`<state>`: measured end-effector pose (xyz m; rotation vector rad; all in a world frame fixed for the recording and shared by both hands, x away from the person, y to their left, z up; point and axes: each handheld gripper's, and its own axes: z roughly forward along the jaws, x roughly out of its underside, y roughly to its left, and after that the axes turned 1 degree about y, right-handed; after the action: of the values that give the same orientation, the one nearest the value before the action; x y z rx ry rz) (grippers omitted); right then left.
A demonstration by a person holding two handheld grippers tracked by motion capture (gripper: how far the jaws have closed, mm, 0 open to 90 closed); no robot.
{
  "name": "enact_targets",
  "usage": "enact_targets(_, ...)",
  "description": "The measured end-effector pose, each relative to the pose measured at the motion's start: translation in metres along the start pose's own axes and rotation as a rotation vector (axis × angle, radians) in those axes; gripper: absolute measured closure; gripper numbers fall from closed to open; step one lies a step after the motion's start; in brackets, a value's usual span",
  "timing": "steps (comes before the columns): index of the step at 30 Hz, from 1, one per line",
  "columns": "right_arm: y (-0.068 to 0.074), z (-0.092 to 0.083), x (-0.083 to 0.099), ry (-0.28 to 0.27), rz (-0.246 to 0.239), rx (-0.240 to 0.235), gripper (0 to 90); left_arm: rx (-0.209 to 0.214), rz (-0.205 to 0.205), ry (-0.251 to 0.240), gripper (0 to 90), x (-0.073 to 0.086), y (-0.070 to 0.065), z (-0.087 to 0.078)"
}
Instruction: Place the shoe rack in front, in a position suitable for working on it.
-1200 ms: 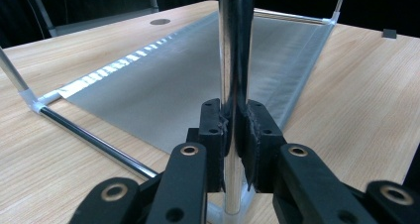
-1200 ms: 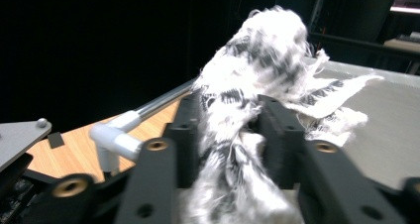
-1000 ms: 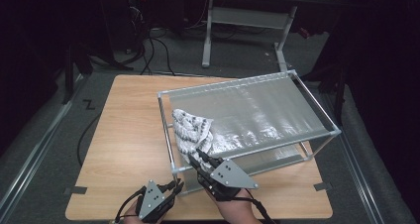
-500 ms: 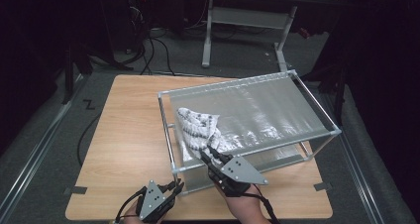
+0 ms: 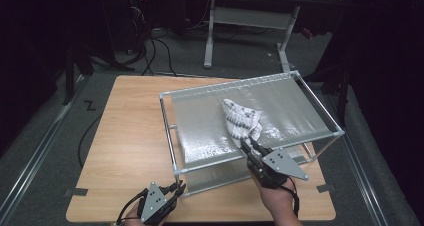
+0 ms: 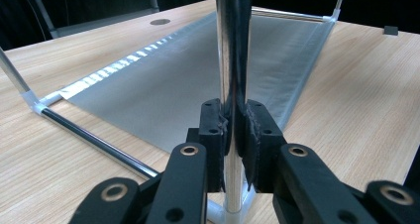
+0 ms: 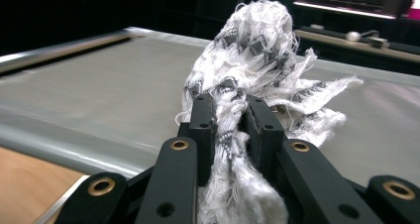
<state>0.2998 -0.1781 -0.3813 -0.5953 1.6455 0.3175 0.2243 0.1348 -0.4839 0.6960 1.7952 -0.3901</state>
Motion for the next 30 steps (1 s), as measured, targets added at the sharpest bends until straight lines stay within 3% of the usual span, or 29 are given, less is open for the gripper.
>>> enact_targets(9, -0.049, -0.015, 0.009, 0.015, 0.017, 0.157, 76.9, 0.003, -0.001, 0.000, 79.7, 0.000, 0.000, 0.000)
enact_targets(18, -0.101, -0.033, 0.018, 0.023, 0.076, 0.307, 76.8, 0.007, -0.002, 0.001, 79.7, 0.000, 0.001, 0.000)
enact_targets(26, -0.134, -0.049, 0.023, 0.022, 0.106, 0.437, 76.9, 0.010, -0.004, 0.001, 79.7, 0.000, 0.001, 0.000)
enact_targets(30, -0.146, -0.058, 0.025, 0.016, 0.136, 0.472, 77.0, 0.010, -0.005, 0.001, 79.7, 0.000, 0.001, 0.000)
